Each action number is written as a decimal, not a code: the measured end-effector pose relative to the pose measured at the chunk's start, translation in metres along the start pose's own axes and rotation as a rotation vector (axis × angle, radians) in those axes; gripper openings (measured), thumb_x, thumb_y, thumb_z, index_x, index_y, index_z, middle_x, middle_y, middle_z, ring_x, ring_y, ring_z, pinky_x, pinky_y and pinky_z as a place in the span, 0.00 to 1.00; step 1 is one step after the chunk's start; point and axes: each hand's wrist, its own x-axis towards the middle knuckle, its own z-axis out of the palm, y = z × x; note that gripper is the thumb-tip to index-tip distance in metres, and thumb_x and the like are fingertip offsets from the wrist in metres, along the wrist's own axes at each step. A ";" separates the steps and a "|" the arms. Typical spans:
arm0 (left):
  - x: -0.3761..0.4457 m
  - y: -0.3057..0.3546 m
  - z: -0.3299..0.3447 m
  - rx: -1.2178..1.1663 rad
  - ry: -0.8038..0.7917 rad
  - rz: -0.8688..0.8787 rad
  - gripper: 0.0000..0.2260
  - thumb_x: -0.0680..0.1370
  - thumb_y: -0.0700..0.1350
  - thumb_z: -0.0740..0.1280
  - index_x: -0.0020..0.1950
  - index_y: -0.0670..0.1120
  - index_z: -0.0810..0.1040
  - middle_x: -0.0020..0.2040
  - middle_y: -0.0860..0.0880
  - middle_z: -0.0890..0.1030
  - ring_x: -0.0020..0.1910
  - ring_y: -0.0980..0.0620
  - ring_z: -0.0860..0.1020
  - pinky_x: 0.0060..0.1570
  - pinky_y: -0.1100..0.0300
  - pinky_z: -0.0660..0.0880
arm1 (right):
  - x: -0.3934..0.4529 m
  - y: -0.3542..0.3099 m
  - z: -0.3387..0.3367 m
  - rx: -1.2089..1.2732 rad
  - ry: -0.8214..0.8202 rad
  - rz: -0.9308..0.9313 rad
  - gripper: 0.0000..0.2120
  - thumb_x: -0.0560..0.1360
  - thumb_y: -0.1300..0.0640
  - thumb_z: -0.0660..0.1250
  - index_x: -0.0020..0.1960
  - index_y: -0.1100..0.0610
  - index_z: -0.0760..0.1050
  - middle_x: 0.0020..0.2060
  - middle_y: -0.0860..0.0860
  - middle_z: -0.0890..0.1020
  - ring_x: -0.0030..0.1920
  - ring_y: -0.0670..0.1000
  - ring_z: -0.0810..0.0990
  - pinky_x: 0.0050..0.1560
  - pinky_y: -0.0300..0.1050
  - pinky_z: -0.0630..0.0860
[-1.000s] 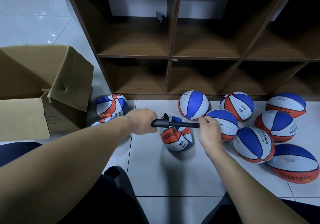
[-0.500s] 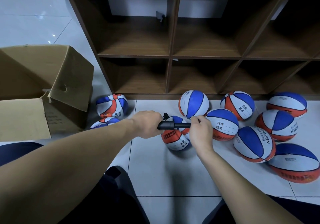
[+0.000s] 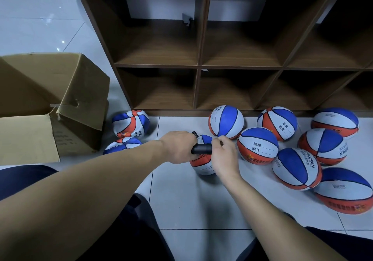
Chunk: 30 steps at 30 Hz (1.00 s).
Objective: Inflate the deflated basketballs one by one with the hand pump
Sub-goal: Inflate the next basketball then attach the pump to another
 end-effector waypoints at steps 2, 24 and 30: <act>0.000 0.001 0.000 0.005 0.005 0.004 0.13 0.81 0.57 0.67 0.46 0.48 0.79 0.38 0.52 0.76 0.41 0.44 0.78 0.35 0.55 0.68 | 0.001 0.001 -0.001 0.003 0.000 -0.002 0.14 0.83 0.57 0.61 0.40 0.60 0.71 0.35 0.52 0.74 0.38 0.53 0.71 0.41 0.51 0.69; 0.001 -0.033 -0.001 0.021 0.018 -0.084 0.09 0.81 0.56 0.67 0.48 0.52 0.80 0.39 0.53 0.80 0.40 0.47 0.81 0.38 0.55 0.76 | 0.019 0.002 -0.028 -0.006 0.175 0.022 0.14 0.81 0.60 0.61 0.37 0.60 0.67 0.32 0.53 0.70 0.34 0.53 0.66 0.36 0.52 0.64; 0.000 -0.016 0.008 0.000 0.016 -0.077 0.12 0.80 0.56 0.66 0.43 0.50 0.76 0.38 0.52 0.78 0.37 0.46 0.78 0.37 0.56 0.71 | 0.005 0.002 -0.014 -0.032 0.120 0.009 0.16 0.82 0.60 0.60 0.36 0.58 0.68 0.32 0.51 0.73 0.35 0.52 0.69 0.35 0.50 0.66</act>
